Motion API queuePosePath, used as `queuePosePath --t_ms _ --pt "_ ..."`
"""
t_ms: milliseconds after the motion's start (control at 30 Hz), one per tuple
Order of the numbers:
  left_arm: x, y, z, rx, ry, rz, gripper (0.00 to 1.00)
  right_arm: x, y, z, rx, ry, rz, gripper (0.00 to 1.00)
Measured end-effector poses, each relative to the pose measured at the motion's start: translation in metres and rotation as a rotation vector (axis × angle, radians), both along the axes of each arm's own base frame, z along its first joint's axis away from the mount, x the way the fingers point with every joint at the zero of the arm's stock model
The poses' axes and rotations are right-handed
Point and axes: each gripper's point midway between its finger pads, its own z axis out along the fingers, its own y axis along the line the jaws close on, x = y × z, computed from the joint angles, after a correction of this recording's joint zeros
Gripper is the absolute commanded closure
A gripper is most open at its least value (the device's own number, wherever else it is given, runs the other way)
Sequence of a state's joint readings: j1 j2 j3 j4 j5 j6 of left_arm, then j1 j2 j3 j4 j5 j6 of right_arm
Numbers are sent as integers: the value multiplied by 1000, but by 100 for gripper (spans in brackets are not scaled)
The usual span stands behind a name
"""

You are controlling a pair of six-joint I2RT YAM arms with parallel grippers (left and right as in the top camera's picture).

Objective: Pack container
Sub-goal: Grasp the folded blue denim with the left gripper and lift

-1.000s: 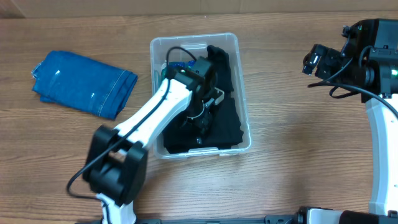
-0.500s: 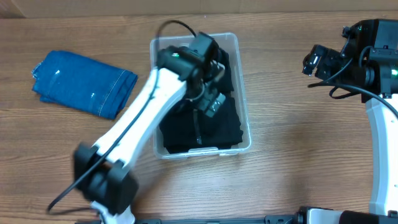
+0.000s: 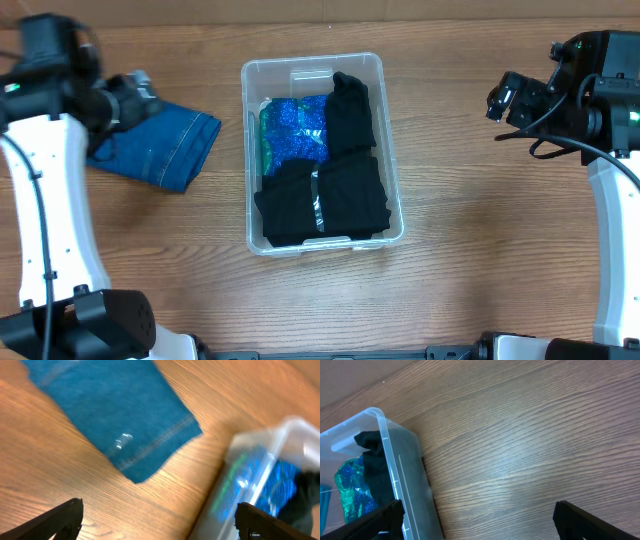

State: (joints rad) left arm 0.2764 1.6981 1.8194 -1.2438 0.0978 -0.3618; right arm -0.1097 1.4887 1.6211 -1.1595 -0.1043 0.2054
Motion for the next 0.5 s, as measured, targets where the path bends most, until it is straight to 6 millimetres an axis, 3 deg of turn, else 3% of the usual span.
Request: queuePosePath --t_ms 67,133,267,400,500 --pt "-6 30 -20 -53 1 89 0 0 0 0 0 1 0 0" --pt "-9 45 -45 -100 9 145 0 0 0 0 0 0 0 0" --pt "-13 55 -115 -163 65 203 0 0 0 0 1 1 0 0" --pt "-9 60 -161 -205 130 224 0 0 0 0 0 0 0 0" --pt "-1 65 -183 -224 139 228 0 0 0 0 0 0 0 0"
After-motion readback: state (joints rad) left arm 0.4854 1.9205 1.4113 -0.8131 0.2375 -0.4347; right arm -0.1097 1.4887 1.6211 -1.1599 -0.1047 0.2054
